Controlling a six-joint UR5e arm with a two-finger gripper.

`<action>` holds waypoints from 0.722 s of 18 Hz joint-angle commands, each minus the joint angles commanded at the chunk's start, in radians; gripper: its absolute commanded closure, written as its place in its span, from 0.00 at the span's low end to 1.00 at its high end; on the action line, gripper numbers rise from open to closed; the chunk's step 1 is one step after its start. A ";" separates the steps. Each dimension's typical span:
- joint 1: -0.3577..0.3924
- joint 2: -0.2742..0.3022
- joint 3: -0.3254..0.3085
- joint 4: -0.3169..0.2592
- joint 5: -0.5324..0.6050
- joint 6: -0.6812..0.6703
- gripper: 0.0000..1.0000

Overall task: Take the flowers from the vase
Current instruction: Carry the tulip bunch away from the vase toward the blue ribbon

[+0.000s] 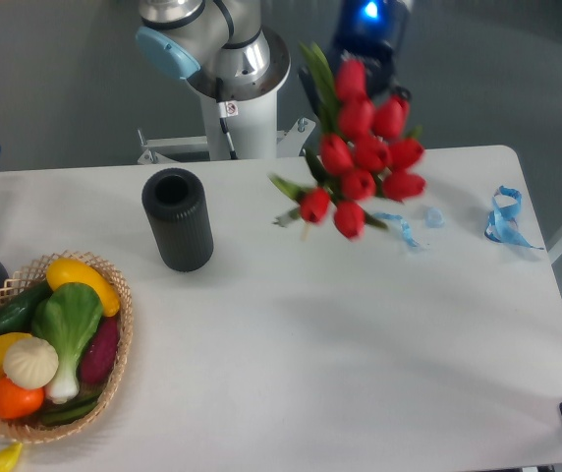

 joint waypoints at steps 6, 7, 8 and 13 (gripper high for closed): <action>-0.061 -0.147 0.129 -0.005 0.270 0.072 0.97; -0.067 -0.175 0.155 -0.005 0.296 0.074 0.96; -0.080 -0.190 0.172 -0.005 0.319 0.075 0.96; -0.187 -0.250 0.206 -0.012 0.520 0.074 0.94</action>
